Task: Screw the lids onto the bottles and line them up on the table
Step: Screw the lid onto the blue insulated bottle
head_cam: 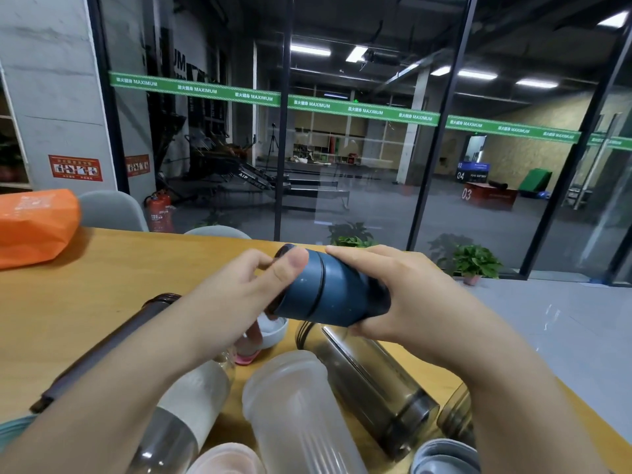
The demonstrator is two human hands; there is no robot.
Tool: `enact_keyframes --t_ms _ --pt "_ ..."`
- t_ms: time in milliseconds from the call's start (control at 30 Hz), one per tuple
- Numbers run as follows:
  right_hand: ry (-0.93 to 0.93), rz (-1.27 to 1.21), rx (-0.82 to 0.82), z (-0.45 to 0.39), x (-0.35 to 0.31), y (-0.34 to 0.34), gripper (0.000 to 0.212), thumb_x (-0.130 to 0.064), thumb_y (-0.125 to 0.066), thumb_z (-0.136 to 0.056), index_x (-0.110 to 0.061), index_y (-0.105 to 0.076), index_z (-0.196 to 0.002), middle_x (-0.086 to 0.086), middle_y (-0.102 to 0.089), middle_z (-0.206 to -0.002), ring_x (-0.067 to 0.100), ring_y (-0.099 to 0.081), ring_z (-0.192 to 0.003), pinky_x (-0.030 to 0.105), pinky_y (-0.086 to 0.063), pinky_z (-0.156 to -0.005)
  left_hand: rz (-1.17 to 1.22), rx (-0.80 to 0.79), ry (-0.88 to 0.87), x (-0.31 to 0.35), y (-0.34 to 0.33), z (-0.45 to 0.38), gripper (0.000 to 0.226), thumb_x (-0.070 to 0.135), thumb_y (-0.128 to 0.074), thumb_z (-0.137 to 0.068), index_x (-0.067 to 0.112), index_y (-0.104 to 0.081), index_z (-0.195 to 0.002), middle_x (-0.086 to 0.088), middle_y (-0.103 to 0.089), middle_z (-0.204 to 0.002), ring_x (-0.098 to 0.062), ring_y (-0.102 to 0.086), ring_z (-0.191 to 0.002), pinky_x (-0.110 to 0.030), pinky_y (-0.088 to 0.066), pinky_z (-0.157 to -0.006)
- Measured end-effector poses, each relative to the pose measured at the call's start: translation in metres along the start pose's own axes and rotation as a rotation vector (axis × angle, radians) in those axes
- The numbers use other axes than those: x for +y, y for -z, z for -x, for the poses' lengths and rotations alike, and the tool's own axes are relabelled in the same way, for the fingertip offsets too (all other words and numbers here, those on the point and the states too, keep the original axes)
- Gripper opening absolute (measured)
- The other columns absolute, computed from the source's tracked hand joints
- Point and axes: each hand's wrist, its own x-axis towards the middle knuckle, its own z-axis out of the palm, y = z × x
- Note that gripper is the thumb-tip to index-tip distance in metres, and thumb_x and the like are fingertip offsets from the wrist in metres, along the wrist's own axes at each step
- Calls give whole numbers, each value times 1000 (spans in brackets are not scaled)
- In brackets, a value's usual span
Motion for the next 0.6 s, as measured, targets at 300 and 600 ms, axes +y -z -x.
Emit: enact_keyframes --t_ms 300,600 --pt "20 22 6 1 0 2 81 -28 -76 -71 -47 -37 -139 -25 -49 -132 1 -44 -119 24 -40 -97 -109 -147 -82 -1 16 2 66 66 -68 -51 60 -44 -113 13 -59 -104 -15 -67 -80 -36 -57 -71" --pt "-21 23 -23 -1 -2 2 81 -31 -75 -72 -51 -33 -139 -19 -51 -120 6 -49 -110 32 -46 -91 -219 -167 -281 5 19 4 78 21 -79 -72 70 -35 -115 41 -43 -117 12 -49 -110 -23 -50 -83"
